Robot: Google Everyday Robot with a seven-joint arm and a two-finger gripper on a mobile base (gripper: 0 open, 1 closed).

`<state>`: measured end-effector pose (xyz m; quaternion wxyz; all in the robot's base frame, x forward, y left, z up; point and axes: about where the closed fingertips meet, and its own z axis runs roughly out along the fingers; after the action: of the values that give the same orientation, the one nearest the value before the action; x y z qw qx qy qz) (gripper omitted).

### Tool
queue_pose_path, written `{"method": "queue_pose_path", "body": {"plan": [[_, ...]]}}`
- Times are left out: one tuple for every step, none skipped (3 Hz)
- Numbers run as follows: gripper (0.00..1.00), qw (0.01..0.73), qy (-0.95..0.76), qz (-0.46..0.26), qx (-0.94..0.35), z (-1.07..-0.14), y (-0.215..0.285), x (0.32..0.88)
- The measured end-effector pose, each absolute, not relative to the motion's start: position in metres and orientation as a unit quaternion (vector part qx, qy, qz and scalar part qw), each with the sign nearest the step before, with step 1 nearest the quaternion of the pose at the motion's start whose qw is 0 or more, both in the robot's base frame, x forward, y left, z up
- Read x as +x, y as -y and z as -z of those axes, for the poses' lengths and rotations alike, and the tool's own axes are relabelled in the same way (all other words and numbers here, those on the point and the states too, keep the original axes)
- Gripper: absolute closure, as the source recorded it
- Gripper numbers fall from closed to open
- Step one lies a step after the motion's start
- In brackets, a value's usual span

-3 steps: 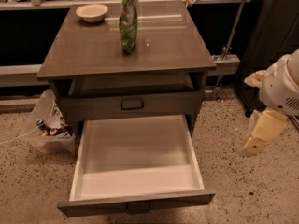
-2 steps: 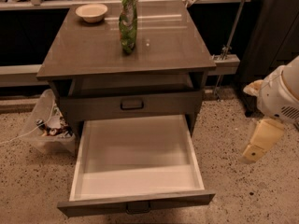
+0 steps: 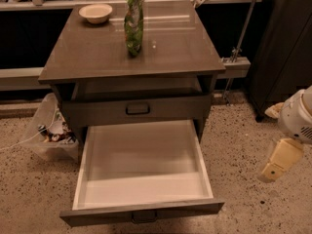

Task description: Close middle drawer

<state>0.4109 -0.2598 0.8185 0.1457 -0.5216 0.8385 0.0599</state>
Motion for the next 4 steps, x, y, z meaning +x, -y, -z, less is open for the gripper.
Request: {"method": "queue_pose_path", "body": {"plan": [[0.00,0.146,-0.838,-0.060,-0.522,-0.8185,0.2598,0.4109],[0.18,0.146,-0.838,-0.060,-0.522,-0.8185,0.2598,0.4109],[0.42,0.146,-0.838,-0.060,-0.522,-0.8185,0.2598,0.4109],[0.65,0.146,-0.839,-0.060,-0.522,-0.8184,0.2598,0.4109]]}}
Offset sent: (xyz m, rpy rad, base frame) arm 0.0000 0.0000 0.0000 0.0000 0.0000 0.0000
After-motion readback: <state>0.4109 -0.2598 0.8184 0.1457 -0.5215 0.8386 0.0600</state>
